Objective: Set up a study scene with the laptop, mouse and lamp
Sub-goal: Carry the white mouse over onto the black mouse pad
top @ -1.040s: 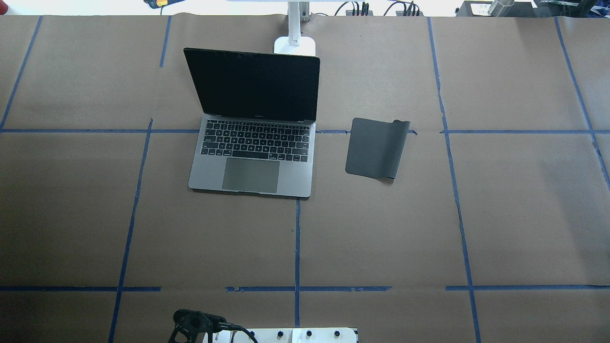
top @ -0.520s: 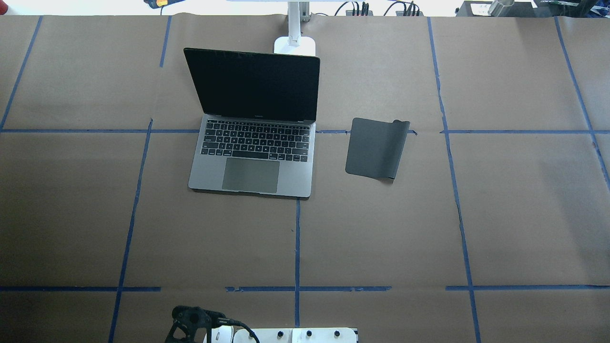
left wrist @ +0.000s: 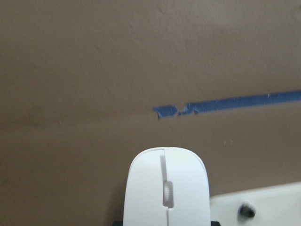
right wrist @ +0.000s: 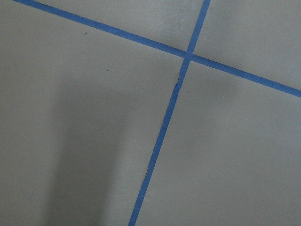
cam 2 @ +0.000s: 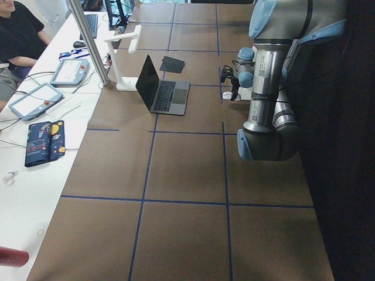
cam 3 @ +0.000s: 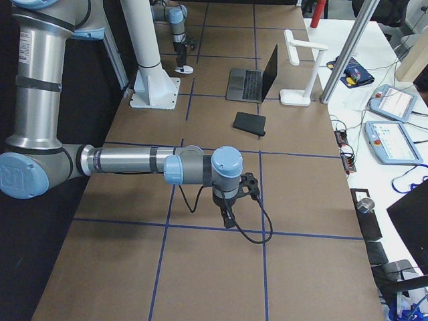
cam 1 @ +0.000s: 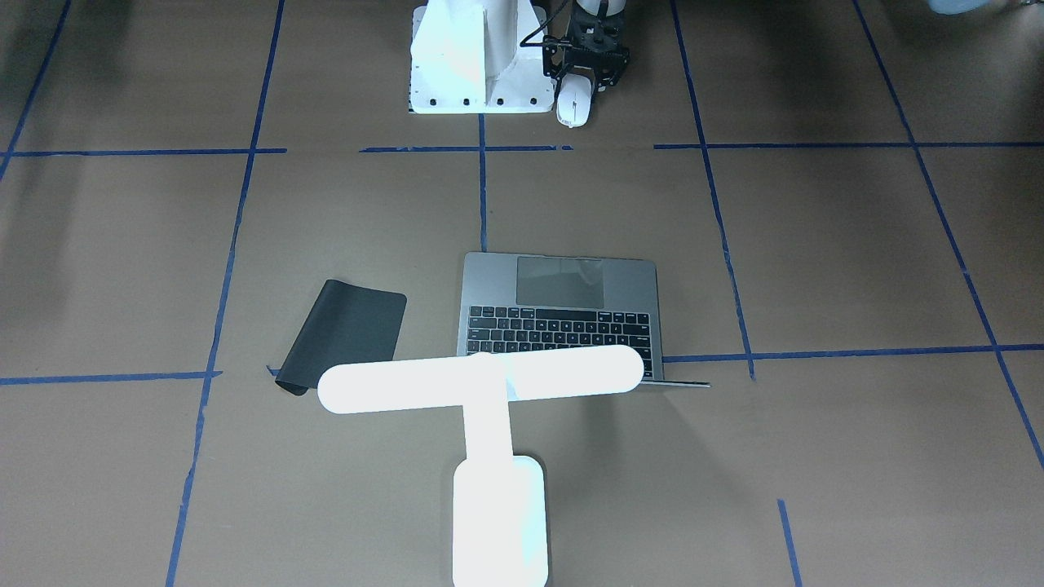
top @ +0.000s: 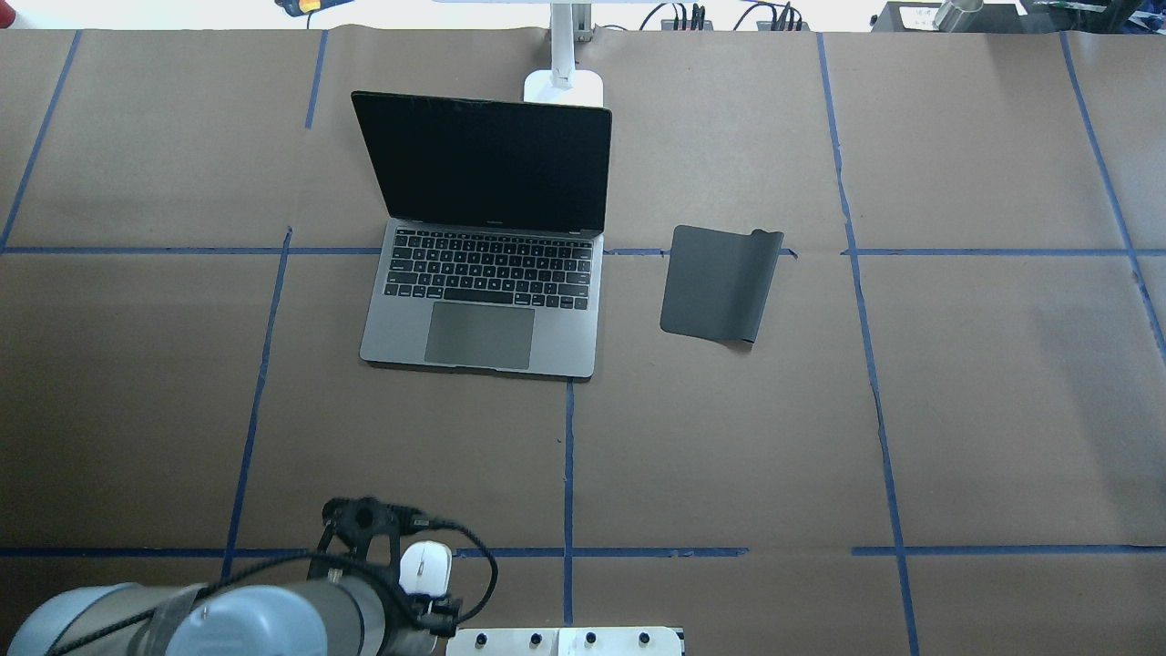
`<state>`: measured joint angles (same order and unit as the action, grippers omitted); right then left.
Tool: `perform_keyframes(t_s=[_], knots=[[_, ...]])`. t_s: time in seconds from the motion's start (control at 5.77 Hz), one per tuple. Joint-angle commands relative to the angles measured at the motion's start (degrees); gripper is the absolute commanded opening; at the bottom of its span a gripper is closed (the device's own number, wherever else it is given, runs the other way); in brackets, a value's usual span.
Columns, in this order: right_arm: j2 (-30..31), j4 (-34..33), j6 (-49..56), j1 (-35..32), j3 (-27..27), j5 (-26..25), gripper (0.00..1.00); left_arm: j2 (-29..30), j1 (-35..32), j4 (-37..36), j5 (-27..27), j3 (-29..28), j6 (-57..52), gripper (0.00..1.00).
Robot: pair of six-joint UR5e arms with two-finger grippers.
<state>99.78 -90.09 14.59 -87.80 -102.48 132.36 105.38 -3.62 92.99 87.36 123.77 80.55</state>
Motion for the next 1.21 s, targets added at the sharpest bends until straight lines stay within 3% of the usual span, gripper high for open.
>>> perform_keyframes(t_s=[0.0,0.17,0.52,0.87,1.04], knots=[[0.1,0.0,0.0,-0.2,0.0,0.0,1.0,7.8,-6.6,-6.0,2.8,-0.5,-6.0,0.34],[0.1,0.0,0.0,-0.3,0.0,0.0,1.0,11.1,-9.4,-7.1,3.3,-2.5,-6.1,0.33],[0.1,0.0,0.0,-0.3,0.2,-0.1,1.0,21.6,-13.6,-6.9,5.6,-14.4,-7.9,0.33],[0.1,0.0,0.0,-0.3,0.1,0.0,1.0,35.9,-17.5,-6.5,8.2,-30.3,-10.4,0.33],[0.1,0.0,0.0,-0.3,0.1,0.0,1.0,44.1,-18.9,-3.6,8.2,-42.2,-10.5,0.33]])
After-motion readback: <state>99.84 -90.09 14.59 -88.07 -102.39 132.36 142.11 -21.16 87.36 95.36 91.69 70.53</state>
